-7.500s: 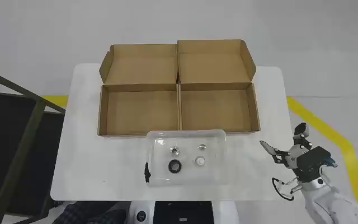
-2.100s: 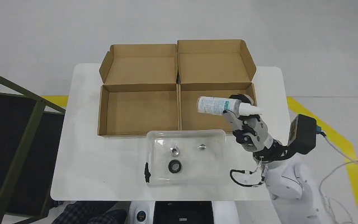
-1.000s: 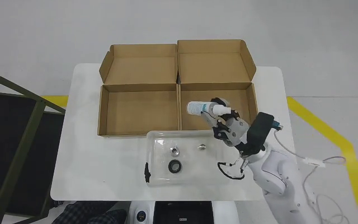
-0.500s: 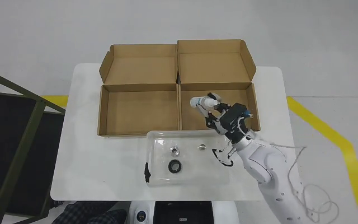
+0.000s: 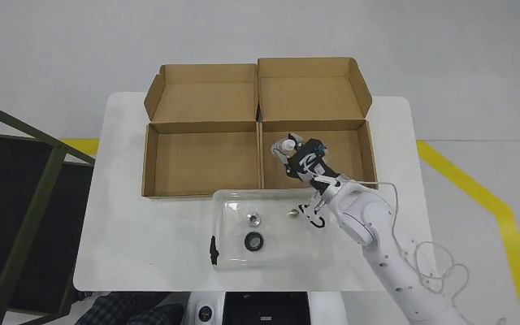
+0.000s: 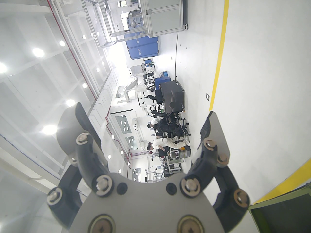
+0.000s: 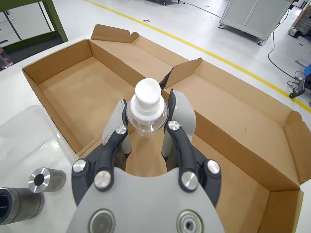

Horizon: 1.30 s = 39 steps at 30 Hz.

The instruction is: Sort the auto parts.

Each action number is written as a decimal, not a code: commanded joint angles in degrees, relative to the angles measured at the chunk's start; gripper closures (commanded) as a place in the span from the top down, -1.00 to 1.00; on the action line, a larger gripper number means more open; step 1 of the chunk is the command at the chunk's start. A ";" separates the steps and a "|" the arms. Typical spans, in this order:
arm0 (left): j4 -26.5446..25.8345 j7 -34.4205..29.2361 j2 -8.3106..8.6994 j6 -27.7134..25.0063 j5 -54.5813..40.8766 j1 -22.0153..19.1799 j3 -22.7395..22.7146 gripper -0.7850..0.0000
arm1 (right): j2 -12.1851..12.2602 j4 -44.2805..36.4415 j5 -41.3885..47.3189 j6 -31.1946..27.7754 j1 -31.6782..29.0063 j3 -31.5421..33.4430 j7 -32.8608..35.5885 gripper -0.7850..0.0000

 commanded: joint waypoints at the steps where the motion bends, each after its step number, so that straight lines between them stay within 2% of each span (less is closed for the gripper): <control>1: 0.00 0.00 0.00 0.00 0.00 0.00 0.00 1.00 | -0.20 1.52 0.34 0.11 0.89 -0.48 0.72 -1.00; 16: 0.00 0.00 0.00 0.00 0.00 0.00 0.00 1.00 | -1.57 8.81 -0.72 0.54 6.11 -3.84 5.18 -1.00; 18: 0.00 0.00 0.00 0.00 0.00 0.00 0.00 1.00 | -1.78 9.43 0.02 0.58 6.56 -4.16 5.72 -0.84; 23: 0.00 0.00 0.00 0.00 0.00 0.00 0.00 1.00 | -2.26 11.00 1.17 0.84 7.65 -4.81 6.78 -0.60; 27: 0.00 0.00 0.00 0.00 0.00 0.00 0.00 1.00 | -2.51 11.90 1.66 1.13 8.18 -4.88 7.15 -0.03; 29: 0.00 0.00 0.00 0.00 0.00 0.00 0.00 1.00 | -2.64 12.23 2.58 1.20 8.33 -4.76 7.16 0.55; 30: 0.00 0.00 0.00 0.00 0.00 0.00 0.00 1.00 | -2.69 12.26 2.84 1.24 8.38 -4.65 7.10 0.70; 31: 0.00 0.00 0.00 0.00 0.00 0.00 0.00 1.00 | -2.72 12.23 3.24 1.21 8.38 -4.48 7.02 1.00; 34: 0.00 0.00 0.00 0.00 0.00 0.00 0.00 1.00 | -2.67 10.83 3.74 0.88 8.00 -3.73 6.67 1.00; 39: 0.00 0.00 0.00 0.00 0.00 0.00 0.00 1.00 | -1.87 3.46 2.13 -0.40 4.89 -0.70 6.36 1.00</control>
